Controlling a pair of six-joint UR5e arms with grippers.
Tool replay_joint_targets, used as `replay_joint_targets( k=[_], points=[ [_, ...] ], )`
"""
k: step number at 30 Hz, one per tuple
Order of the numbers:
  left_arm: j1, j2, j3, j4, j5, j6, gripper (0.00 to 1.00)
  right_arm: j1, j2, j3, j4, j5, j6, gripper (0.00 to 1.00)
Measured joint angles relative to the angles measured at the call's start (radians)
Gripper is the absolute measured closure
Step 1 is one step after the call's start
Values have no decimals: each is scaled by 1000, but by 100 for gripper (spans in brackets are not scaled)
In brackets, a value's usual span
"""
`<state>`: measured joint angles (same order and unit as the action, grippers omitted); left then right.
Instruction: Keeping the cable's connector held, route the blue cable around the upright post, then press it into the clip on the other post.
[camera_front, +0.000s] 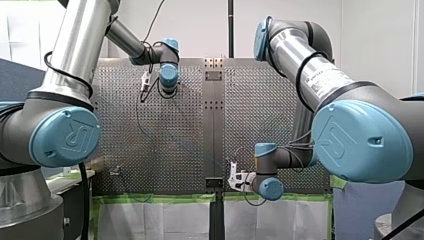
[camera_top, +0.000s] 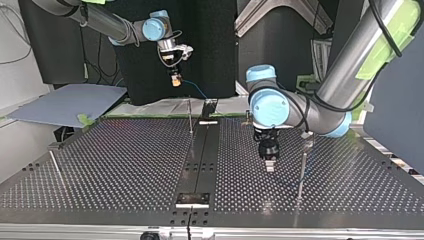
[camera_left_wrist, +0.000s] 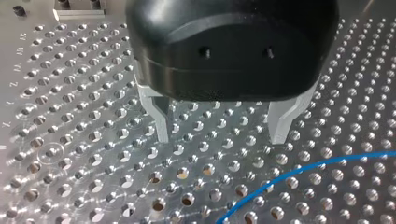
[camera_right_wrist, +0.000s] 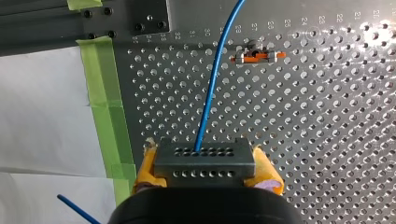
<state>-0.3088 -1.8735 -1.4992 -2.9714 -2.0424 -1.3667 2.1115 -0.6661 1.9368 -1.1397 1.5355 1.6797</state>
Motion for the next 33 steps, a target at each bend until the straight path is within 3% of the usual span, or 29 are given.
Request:
replay_joint_targets(
  k=[12,33],
  points=[
    [-13,-75,47,-23,-62,75,1,0,0,0,0,-4,0,100],
    [-21,-167,49,13,-142,247,1,0,0,0,-1,-4,0,100]
  ],
)
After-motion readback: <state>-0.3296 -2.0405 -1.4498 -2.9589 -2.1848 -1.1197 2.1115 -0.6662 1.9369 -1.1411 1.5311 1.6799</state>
